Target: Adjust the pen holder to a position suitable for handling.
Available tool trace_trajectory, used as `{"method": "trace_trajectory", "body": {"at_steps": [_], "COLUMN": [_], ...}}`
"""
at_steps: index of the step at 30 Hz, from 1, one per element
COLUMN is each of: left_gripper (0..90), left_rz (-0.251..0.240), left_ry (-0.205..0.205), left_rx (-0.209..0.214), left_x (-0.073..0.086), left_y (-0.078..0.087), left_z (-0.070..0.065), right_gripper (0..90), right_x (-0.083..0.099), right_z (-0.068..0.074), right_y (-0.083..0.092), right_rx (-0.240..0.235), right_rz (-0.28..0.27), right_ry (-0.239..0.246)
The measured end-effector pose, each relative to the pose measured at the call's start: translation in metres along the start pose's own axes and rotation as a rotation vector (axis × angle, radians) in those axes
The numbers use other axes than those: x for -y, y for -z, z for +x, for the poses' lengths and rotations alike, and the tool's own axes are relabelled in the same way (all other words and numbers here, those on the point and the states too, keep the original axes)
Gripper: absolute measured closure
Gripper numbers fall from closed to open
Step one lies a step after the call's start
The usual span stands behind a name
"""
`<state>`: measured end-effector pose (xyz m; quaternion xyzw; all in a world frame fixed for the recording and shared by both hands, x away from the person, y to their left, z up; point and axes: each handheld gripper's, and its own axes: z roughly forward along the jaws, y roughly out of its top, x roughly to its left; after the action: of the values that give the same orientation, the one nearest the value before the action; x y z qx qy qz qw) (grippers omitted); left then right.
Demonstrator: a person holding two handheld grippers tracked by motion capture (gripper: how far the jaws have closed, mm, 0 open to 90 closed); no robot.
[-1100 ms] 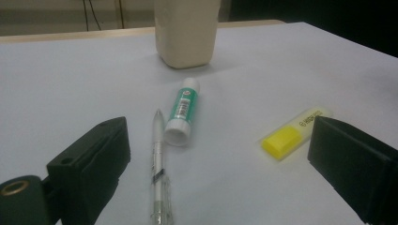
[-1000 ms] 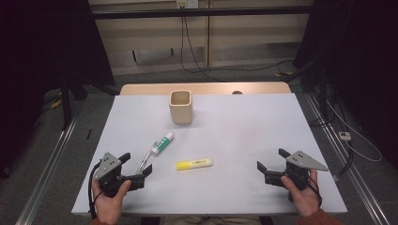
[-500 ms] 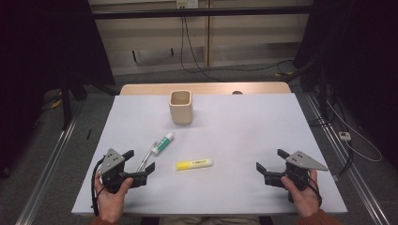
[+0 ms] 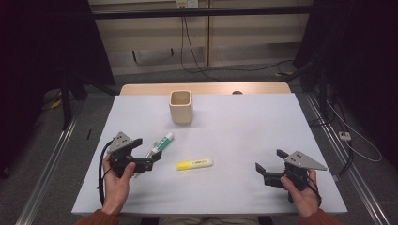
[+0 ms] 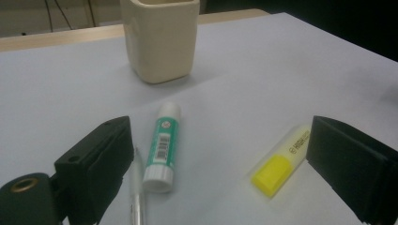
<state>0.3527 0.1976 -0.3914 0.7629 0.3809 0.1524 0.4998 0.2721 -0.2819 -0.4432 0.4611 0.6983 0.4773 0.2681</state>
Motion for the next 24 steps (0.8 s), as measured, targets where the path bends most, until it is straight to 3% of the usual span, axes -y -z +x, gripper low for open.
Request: {"method": "trace_trajectory", "body": {"at_steps": [4, 10, 14, 17, 19, 23, 24], "left_gripper": [7.9, 11.5, 11.4, 9.3, 8.7, 8.7, 8.7], "left_rz": [0.013, 0.002, 0.012, 0.032, 0.06, 0.071, 0.076], "left_ry": [-0.022, 0.005, -0.022, -0.024, -0.084, -0.06, -0.08], "left_rx": [0.001, -0.003, -0.009, 0.011, 0.005, 0.026, 0.024], "left_x": [-0.01, -0.035, -0.051, -0.06, -0.072, -0.083, -0.085], "left_y": [-0.008, -0.024, -0.034, -0.04, -0.048, -0.058, -0.06], "left_z": [0.006, 0.024, 0.034, 0.038, 0.041, 0.047, 0.048], "right_gripper": [4.6, 4.5, 4.5, 4.6, 4.5, 4.5, 4.5], "right_x": [0.0, 0.0, 0.0, 0.0, 0.001, 0.002, 0.002], "right_z": [-0.001, -0.003, -0.003, -0.003, -0.003, -0.002, -0.002], "right_y": [-0.001, -0.003, -0.006, -0.007, -0.006, -0.004, -0.004], "right_rx": [0.0, 0.0, -0.009, -0.015, -0.013, -0.016, -0.016], "right_rz": [0.002, -0.003, 0.005, 0.014, 0.013, 0.021, 0.022], "right_ry": [0.003, -0.005, 0.002, 0.001, 0.001, 0.009, 0.011]}}
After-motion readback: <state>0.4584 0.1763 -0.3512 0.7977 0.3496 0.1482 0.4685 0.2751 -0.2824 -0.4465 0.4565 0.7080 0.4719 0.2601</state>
